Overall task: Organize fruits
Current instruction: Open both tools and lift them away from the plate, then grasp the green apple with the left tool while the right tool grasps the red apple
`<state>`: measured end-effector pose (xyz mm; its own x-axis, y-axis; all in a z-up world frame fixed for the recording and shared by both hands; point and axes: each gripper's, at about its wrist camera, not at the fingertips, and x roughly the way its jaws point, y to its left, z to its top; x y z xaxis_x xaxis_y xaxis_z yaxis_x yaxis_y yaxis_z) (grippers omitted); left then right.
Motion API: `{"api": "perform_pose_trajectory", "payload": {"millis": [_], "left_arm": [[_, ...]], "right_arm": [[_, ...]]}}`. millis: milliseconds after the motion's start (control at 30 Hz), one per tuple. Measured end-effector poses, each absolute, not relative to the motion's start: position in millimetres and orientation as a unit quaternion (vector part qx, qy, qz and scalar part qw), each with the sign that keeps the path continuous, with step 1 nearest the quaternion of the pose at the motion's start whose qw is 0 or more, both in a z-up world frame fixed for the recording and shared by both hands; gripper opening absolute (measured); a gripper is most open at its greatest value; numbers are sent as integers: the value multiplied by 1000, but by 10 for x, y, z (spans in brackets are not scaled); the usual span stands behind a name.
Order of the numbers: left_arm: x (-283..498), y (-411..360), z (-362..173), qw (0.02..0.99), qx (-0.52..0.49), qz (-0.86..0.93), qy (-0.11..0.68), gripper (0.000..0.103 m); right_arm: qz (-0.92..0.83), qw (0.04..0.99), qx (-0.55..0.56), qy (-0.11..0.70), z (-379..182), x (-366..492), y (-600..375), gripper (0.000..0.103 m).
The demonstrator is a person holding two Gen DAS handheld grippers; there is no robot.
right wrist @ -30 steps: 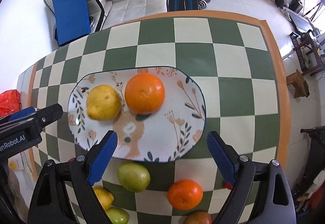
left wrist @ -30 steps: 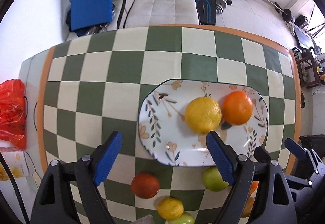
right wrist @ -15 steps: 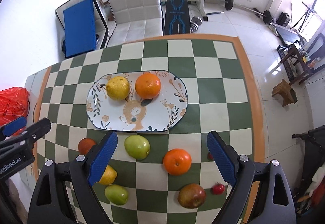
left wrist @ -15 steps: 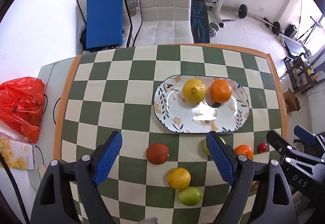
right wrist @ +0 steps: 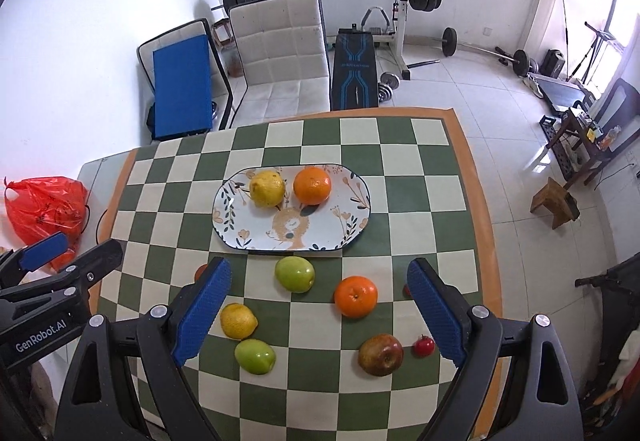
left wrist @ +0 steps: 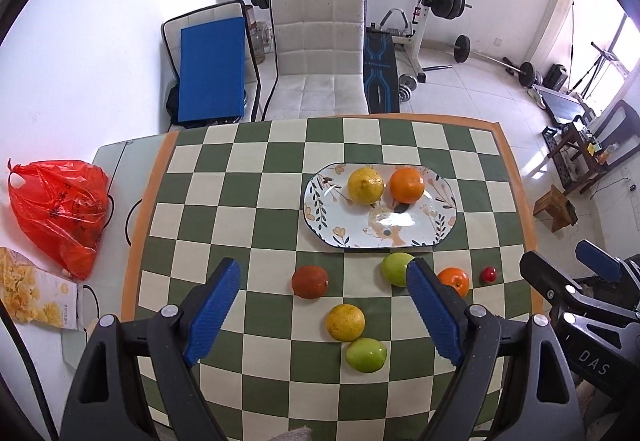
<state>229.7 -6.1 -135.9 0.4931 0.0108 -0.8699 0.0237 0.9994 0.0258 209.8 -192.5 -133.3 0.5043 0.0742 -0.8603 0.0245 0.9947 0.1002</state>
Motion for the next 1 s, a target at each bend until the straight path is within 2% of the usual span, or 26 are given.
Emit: {"api": "perform_pose_trajectory", "payload": {"millis": [233,300,400,567,733,867,1000], "left_arm": [[2199,-105,-1301,865,11,-12,501,85],[2208,-119,-1328,863,13,-12,505,103],[2249,-108,-1463,856,16,-1,517,103],[2361,-60,-1969,822,20,17,569,103],[2390,-28,-2729,753,-16,20,657,103],[2295,-92,-3275,691,-55,5,721,103],[2254,-293,-3681,656,-43,-12,753,103]], "right_arm": [[21,871,68,487,-1236,1981,-1935,92],[21,874,83,478,-1261,1962,-2023,99],[4,866,95,491,-1429,1987,-2196,100],[-23,828,144,541,-1952,2031,-2592,100],[-43,778,176,602,-2699,2000,-2861,99],[-52,736,182,649,-3265,1915,-2918,96],[-57,709,185,678,-3645,1845,-2931,93]]}}
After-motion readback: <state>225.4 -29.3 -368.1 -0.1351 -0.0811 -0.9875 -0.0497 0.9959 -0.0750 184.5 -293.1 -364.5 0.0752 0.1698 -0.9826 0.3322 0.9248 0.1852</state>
